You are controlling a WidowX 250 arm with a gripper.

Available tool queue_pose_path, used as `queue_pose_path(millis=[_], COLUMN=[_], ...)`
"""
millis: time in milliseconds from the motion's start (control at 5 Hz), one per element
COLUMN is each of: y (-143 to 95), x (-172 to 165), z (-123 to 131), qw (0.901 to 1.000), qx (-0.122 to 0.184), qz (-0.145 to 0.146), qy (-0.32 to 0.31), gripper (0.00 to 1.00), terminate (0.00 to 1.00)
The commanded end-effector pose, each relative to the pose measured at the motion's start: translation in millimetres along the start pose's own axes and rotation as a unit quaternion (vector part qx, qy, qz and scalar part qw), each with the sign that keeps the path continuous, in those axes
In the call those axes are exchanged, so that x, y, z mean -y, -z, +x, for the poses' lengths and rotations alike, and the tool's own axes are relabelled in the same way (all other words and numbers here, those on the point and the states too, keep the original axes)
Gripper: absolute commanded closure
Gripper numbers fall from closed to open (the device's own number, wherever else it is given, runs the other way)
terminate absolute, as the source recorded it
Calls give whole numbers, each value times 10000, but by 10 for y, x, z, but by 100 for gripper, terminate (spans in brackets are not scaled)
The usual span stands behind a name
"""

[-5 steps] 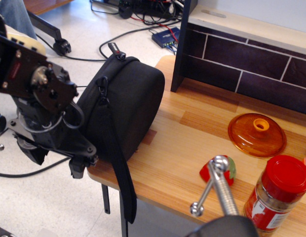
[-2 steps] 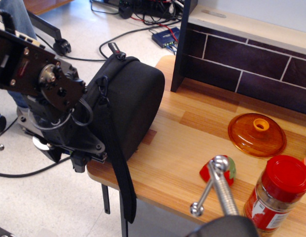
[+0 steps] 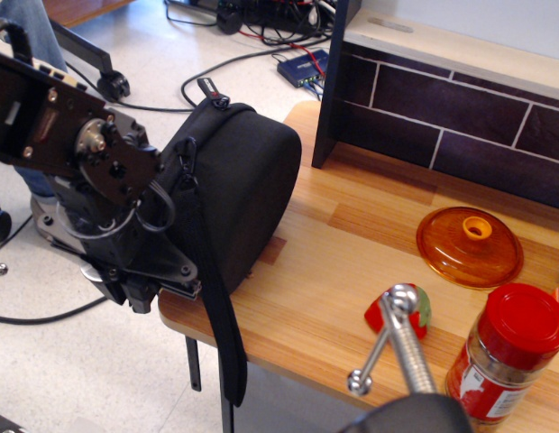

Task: Unzip zipper bag

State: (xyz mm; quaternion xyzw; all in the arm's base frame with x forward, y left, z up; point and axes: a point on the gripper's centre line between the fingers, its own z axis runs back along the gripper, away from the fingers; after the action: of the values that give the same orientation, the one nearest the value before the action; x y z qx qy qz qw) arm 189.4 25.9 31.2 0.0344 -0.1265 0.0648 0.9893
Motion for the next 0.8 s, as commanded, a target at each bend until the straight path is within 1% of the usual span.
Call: queue_pose_path(millis=[0,200,600], y=[-363,-534,-772], x=[-126,-137,-69], z=[304,431,679], qw=[9977,9952,9916], qx=[469,638,613], qz=[-252,-382,-543], qy=[-415,-641,-999], gripper=[100,100,100], terminate=[0,0,0])
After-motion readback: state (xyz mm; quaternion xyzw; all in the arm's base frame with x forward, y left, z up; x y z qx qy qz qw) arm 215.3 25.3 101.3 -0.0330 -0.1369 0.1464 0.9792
